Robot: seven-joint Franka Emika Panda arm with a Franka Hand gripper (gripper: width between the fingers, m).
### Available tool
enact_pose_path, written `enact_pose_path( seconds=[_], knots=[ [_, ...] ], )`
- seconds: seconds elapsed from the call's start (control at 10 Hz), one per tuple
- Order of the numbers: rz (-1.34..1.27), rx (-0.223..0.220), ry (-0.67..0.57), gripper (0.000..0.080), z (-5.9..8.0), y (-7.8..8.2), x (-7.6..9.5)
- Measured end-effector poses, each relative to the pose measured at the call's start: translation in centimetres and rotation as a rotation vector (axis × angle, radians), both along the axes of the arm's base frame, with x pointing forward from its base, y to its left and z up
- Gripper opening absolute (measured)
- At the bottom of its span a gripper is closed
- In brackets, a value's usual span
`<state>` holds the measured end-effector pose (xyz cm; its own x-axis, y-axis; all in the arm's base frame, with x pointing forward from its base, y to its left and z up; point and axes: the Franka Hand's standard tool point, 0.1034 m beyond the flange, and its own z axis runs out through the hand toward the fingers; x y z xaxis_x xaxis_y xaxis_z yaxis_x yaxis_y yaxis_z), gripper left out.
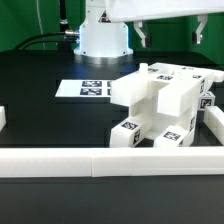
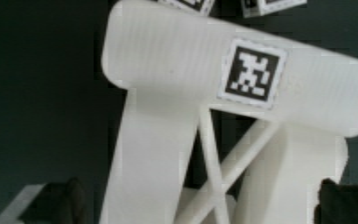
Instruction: Assemble chair
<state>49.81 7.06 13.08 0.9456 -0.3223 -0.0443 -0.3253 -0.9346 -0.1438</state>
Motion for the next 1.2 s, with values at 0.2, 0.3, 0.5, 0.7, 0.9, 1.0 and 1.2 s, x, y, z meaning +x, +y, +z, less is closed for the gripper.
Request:
enact_pose_path(
  seconds=[0.2,0.3,0.5,0.7,0.9,1.0,1.2],
  knots=[
    [-0.001,0.000,-0.001,0.0649,0.0,0.0,0.0],
    [0.000,-0.001,-0.003,0.0649,0.0,0.0,-0.1],
    [0.119,-0.032,-0.074,0.0649,-1.1,-0.1,-3.0],
    [0.362,-0.033,-0.159,0.0649,-1.8,-2.8,-3.3],
    [0.337,-0.017,-0.141,0.0649,-1.8,-2.5,-3.5],
    [0.336,-0.017,-0.140,0.0649,-1.9,-2.5,-3.5],
    [0.478,-0.067,-0.191,0.0649,-2.5,-3.7,-3.9]
  ],
)
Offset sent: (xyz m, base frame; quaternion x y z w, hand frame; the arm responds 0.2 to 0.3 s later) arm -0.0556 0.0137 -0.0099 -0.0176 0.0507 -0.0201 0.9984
